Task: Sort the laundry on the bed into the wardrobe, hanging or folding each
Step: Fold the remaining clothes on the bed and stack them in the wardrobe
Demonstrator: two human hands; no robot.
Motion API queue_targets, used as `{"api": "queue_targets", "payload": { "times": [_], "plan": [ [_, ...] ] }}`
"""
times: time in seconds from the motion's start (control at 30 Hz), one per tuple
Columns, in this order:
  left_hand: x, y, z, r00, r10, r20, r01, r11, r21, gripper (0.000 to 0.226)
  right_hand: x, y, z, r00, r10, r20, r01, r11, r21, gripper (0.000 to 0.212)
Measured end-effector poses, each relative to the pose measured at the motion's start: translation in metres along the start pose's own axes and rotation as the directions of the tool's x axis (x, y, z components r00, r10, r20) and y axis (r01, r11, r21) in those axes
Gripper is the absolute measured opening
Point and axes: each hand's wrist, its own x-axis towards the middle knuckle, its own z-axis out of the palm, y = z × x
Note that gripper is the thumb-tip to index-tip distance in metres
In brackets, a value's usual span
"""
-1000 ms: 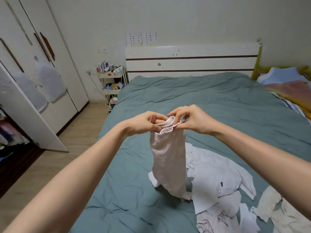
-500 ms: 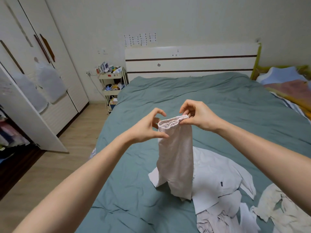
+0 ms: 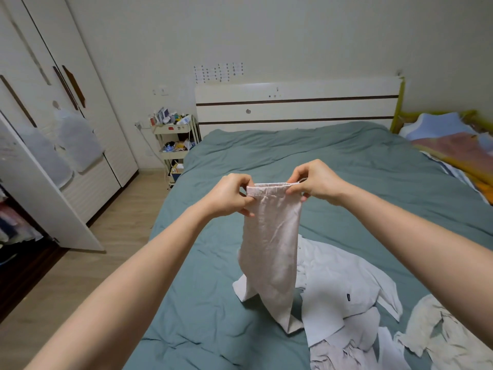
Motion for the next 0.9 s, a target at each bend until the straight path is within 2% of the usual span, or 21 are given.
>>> {"api": "queue_targets", "payload": {
  "times": [0.07, 0.1, 0.17, 0.2, 0.23, 0.3, 0.33, 0.37, 0.4, 0.43, 0.47, 0.5, 0.57, 0.63, 0.67, 0.7, 0.77, 0.8, 0.83, 0.9],
  "plan": [
    [0.000, 0.004, 0.000, 0.999, -0.033, -0.026, 0.028, 0.988, -0.153, 0.016, 0.001, -0.005, -0.002, 0.999, 0.047, 0.020, -0.050, 0.982, 0.181, 0.022],
    [-0.001, 0.002, -0.001, 0.999, -0.044, -0.021, 0.040, 0.983, -0.179, 0.020, 0.000, -0.006, -0.002, 0.998, 0.058, 0.038, -0.065, 0.978, 0.196, 0.024],
    [0.001, 0.004, -0.008, 0.998, -0.059, -0.023, 0.057, 0.995, -0.085, 0.034, 0.002, -0.008, -0.005, 1.000, 0.009, 0.009, -0.010, 0.999, 0.046, 0.025],
    [0.005, 0.010, -0.013, 0.997, -0.047, -0.068, 0.045, 0.998, -0.034, 0.032, 0.005, -0.012, -0.007, 0.997, -0.061, -0.052, 0.060, 0.998, -0.033, 0.025],
    [0.012, 0.020, -0.018, 0.986, -0.011, -0.168, 0.007, 1.000, -0.026, 0.024, 0.008, -0.019, -0.010, 0.975, -0.155, -0.157, 0.145, 0.987, -0.072, 0.025],
    [0.026, 0.041, -0.028, 0.906, 0.073, -0.417, -0.121, 0.989, -0.088, 0.009, 0.017, -0.038, -0.015, 0.863, -0.323, -0.388, 0.323, 0.944, -0.069, 0.019],
    [0.033, 0.044, -0.029, 0.886, 0.082, -0.457, -0.148, 0.983, -0.111, 0.015, 0.020, -0.045, -0.017, 0.824, -0.366, -0.432, 0.364, 0.927, -0.091, 0.018],
    [0.033, 0.042, -0.027, 0.921, 0.071, -0.383, -0.121, 0.987, -0.108, 0.020, 0.018, -0.048, -0.021, 0.848, -0.371, -0.379, 0.341, 0.929, -0.146, 0.017],
    [0.027, 0.036, -0.021, 0.976, 0.022, -0.218, -0.046, 0.993, -0.106, 0.025, 0.013, -0.047, -0.021, 0.923, -0.307, -0.232, 0.262, 0.943, -0.208, 0.015],
    [0.021, 0.025, -0.013, 0.997, -0.063, -0.046, 0.059, 0.993, -0.100, 0.029, 0.006, -0.041, -0.020, 0.986, -0.164, -0.042, 0.148, 0.957, -0.249, 0.013],
    [0.016, 0.016, -0.009, 0.992, -0.129, 0.013, 0.130, 0.984, -0.118, 0.028, 0.001, -0.036, -0.019, 0.996, -0.045, 0.080, 0.063, 0.967, -0.247, 0.013],
    [0.015, 0.013, -0.008, 0.987, -0.159, -0.027, 0.152, 0.974, -0.171, 0.022, 0.000, -0.033, -0.019, 0.996, -0.019, 0.083, 0.035, 0.980, -0.197, 0.013],
    [0.021, 0.022, -0.013, 0.951, -0.111, -0.289, 0.053, 0.978, -0.201, 0.018, 0.008, -0.039, -0.020, 0.978, -0.145, -0.151, 0.131, 0.986, -0.100, 0.014],
    [0.022, 0.038, -0.016, 0.887, -0.005, -0.461, -0.074, 0.985, -0.154, 0.022, 0.010, -0.049, -0.019, 0.892, -0.256, -0.372, 0.276, 0.961, 0.000, 0.013],
    [0.019, 0.039, -0.013, 0.873, 0.032, -0.487, -0.116, 0.983, -0.144, 0.021, 0.009, -0.048, -0.019, 0.872, -0.264, -0.412, 0.309, 0.950, 0.045, 0.013],
    [0.012, 0.037, -0.006, 0.885, 0.060, -0.462, -0.103, 0.992, -0.069, 0.021, 0.004, -0.044, -0.016, 0.883, -0.262, -0.390, 0.298, 0.954, 0.033, 0.013],
    [-0.002, 0.020, 0.010, 0.942, 0.024, -0.335, 0.026, 0.989, 0.145, 0.026, -0.007, -0.024, -0.006, 0.967, -0.171, -0.191, 0.156, 0.984, -0.091, 0.012],
    [-0.006, 0.013, 0.014, 0.948, -0.010, -0.317, 0.071, 0.981, 0.183, 0.026, -0.012, -0.015, -0.002, 0.984, -0.126, -0.123, 0.113, 0.988, -0.109, 0.011],
    [-0.007, 0.012, 0.013, 0.942, -0.006, -0.336, 0.068, 0.983, 0.173, 0.022, -0.014, -0.011, 0.000, 0.987, -0.111, -0.112, 0.105, 0.992, -0.064, 0.010],
    [-0.007, 0.022, 0.006, 0.941, 0.047, -0.334, 0.019, 0.982, 0.190, 0.019, -0.016, -0.014, -0.002, 0.986, -0.106, -0.131, 0.125, 0.981, 0.149, 0.011]
  ]
}}
